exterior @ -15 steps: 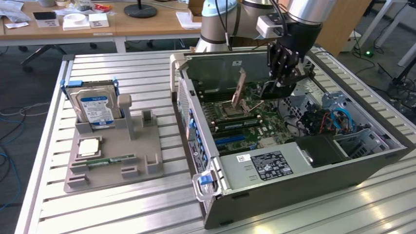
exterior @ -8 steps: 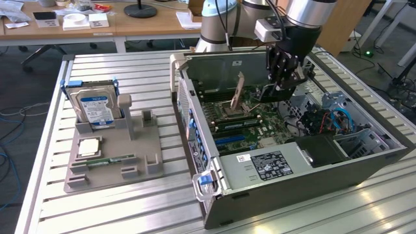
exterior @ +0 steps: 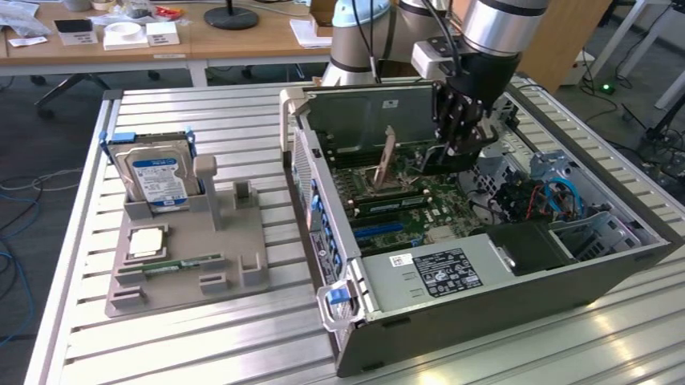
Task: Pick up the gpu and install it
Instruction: 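Insert the gpu into the slot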
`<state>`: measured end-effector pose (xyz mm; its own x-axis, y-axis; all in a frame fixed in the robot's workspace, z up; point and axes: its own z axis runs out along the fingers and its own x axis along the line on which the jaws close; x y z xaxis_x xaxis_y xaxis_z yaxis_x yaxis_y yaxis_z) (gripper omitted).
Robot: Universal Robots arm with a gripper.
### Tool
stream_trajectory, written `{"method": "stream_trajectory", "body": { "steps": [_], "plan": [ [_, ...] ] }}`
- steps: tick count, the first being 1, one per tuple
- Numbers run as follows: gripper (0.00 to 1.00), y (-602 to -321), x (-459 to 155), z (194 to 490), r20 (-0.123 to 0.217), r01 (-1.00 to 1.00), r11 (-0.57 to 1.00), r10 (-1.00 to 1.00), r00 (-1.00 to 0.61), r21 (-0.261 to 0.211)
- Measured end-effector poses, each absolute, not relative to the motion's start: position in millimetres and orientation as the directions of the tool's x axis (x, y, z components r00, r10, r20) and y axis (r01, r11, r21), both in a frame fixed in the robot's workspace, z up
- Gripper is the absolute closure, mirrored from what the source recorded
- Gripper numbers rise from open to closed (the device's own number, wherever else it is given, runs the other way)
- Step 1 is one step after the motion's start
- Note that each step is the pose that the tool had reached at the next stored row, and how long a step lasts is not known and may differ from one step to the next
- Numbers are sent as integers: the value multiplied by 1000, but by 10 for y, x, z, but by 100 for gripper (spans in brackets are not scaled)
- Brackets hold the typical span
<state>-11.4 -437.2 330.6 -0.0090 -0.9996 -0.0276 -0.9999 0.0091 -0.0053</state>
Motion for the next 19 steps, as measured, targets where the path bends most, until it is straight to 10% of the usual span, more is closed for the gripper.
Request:
{"method": "stream_trajectory", "body": {
  "steps": [19],
  "plan": [
    [74,-4389,-163,3185,-27,-1000,9,-1000,-9,-5]
  ]
}}
